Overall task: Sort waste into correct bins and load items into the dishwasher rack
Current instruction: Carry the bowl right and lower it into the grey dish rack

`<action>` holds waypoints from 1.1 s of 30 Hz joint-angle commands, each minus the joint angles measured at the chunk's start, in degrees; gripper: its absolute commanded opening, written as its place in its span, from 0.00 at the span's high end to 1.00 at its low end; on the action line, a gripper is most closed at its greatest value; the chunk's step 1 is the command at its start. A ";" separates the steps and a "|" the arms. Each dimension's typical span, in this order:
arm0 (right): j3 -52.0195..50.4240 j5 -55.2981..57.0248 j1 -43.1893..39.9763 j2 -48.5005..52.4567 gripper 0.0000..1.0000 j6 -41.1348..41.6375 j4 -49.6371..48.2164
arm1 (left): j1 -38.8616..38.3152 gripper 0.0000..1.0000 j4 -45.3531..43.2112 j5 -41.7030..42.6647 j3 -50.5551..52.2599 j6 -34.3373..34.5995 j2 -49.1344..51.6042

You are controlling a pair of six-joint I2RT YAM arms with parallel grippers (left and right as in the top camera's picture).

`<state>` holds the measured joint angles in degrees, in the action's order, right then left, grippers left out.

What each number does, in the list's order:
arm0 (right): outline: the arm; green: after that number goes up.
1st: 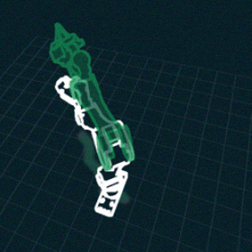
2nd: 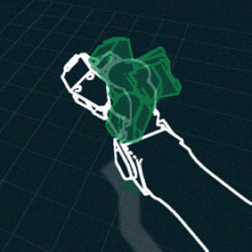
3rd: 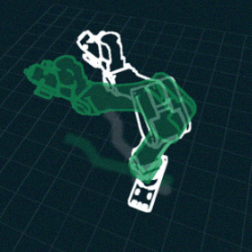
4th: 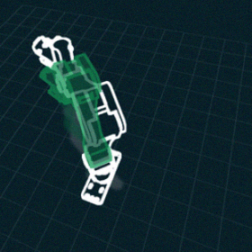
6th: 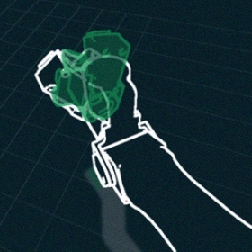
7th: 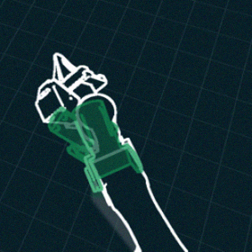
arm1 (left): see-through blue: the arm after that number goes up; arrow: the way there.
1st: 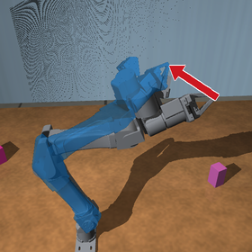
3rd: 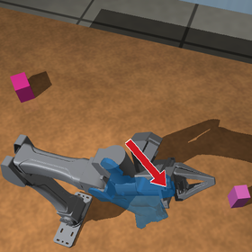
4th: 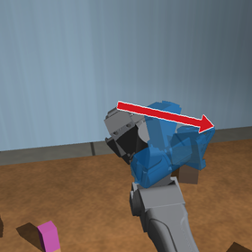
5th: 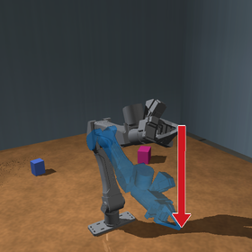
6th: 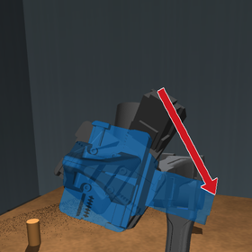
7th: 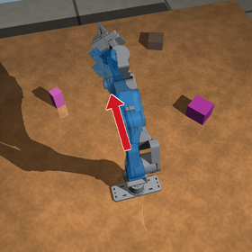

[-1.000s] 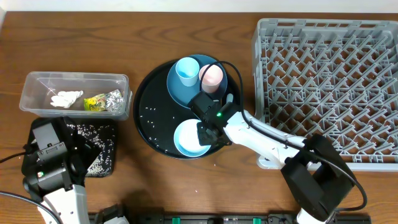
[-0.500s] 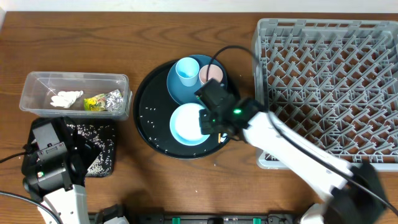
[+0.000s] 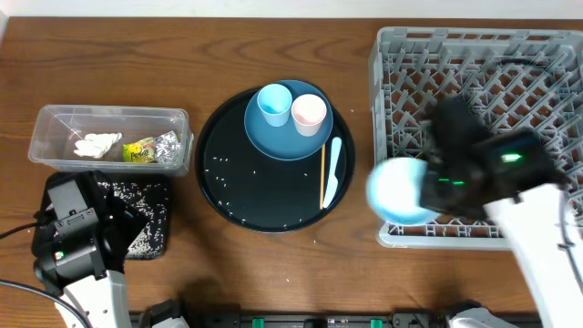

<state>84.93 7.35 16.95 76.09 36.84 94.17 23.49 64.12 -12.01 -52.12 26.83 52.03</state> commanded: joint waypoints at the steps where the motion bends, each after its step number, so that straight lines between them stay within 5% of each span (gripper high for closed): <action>1: 2.54 6.03 -10.16 -0.90 0.99 -2.80 3.15 | 0.24 0.02 0.11 -0.66 -0.72 0.04 -0.04; 14: 2.56 24.04 -40.81 5.64 0.99 -9.53 2.25 | 0.24 0.02 0.11 -0.66 -0.72 0.04 -0.04; 33: 5.20 38.16 -43.12 32.35 0.99 -8.13 2.97 | 0.24 0.02 0.11 -0.66 -0.72 0.07 -0.04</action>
<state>88.09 42.52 -25.82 106.94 28.01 97.23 23.49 64.12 -12.01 -52.12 26.83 52.03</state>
